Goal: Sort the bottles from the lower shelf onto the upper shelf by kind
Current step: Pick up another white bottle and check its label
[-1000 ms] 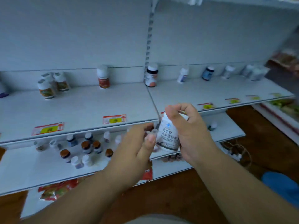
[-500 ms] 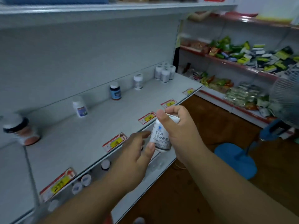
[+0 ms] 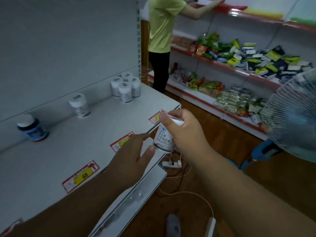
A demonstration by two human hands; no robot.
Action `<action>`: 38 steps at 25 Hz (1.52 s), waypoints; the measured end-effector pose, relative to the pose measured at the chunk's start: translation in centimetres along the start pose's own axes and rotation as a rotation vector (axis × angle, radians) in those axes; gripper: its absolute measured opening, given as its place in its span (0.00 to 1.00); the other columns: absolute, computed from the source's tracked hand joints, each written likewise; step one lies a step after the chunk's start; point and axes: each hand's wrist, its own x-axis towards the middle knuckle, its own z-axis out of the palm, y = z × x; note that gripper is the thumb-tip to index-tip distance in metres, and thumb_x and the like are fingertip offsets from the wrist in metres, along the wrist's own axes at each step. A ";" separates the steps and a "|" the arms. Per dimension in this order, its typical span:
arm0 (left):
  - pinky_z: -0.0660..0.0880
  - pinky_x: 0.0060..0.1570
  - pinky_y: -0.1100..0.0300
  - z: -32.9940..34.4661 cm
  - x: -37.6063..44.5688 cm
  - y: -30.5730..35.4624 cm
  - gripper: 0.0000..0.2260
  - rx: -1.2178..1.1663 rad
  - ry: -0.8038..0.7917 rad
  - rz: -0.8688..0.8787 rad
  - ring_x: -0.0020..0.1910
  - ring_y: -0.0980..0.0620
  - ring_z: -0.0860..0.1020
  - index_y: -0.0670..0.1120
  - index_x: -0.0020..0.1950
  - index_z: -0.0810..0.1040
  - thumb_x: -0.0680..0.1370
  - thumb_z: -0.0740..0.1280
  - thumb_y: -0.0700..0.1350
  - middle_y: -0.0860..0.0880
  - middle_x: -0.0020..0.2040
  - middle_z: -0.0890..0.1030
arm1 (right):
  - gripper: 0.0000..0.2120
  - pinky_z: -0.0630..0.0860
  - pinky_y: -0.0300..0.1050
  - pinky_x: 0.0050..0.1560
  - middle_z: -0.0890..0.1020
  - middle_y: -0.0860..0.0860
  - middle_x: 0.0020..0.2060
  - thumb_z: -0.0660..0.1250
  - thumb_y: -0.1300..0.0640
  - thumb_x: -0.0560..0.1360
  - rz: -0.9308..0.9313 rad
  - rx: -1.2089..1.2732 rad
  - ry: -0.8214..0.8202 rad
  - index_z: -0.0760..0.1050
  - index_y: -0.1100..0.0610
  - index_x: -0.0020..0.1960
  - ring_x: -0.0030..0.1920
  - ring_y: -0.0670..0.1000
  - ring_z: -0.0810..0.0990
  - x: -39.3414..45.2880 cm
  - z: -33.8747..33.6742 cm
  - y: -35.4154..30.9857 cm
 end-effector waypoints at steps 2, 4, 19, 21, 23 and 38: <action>0.70 0.65 0.51 0.7 2.6 -0.1 0.37 0.073 0.038 -0.041 0.66 0.56 0.70 0.52 0.73 0.66 0.73 0.44 0.73 0.52 0.69 0.71 | 0.26 0.81 0.51 0.53 0.80 0.48 0.55 0.75 0.41 0.69 0.026 -0.060 -0.100 0.74 0.51 0.61 0.54 0.49 0.80 4.7 -0.7 0.4; 0.69 0.65 0.53 0.8 4.9 -0.6 0.37 0.151 0.077 -0.123 0.66 0.55 0.69 0.54 0.73 0.65 0.72 0.45 0.73 0.53 0.71 0.68 | 0.25 0.79 0.45 0.50 0.78 0.47 0.55 0.75 0.43 0.70 -0.017 -0.177 -0.237 0.73 0.51 0.62 0.52 0.46 0.79 9.5 -0.7 0.2; 0.42 0.76 0.43 0.9 19.9 -9.1 0.36 0.584 0.082 -0.574 0.79 0.43 0.41 0.53 0.79 0.45 0.77 0.49 0.70 0.42 0.80 0.45 | 0.37 0.76 0.45 0.58 0.71 0.52 0.60 0.77 0.46 0.68 -0.451 -0.750 -0.549 0.62 0.51 0.69 0.57 0.51 0.74 26.2 9.8 1.1; 0.40 0.75 0.42 1.4 19.9 -9.2 0.37 0.609 0.072 -0.591 0.78 0.43 0.39 0.52 0.79 0.42 0.77 0.48 0.70 0.42 0.80 0.43 | 0.38 0.75 0.44 0.58 0.72 0.52 0.61 0.78 0.46 0.68 -0.511 -0.760 -0.557 0.61 0.52 0.69 0.59 0.52 0.75 26.3 9.9 1.7; 0.40 0.75 0.42 1.6 20.0 -9.0 0.37 0.632 0.074 -0.614 0.78 0.43 0.38 0.50 0.80 0.43 0.77 0.47 0.69 0.42 0.80 0.42 | 0.37 0.75 0.45 0.58 0.72 0.52 0.61 0.77 0.46 0.69 -0.565 -0.753 -0.575 0.61 0.53 0.69 0.59 0.53 0.75 26.7 9.9 2.0; 0.60 0.73 0.48 4.6 11.7 0.9 0.30 0.548 0.563 -0.796 0.74 0.45 0.63 0.50 0.76 0.62 0.77 0.60 0.62 0.47 0.75 0.65 | 0.26 0.75 0.59 0.59 0.73 0.58 0.62 0.73 0.47 0.72 -1.124 -0.536 -0.639 0.70 0.58 0.64 0.62 0.60 0.73 22.1 4.9 2.7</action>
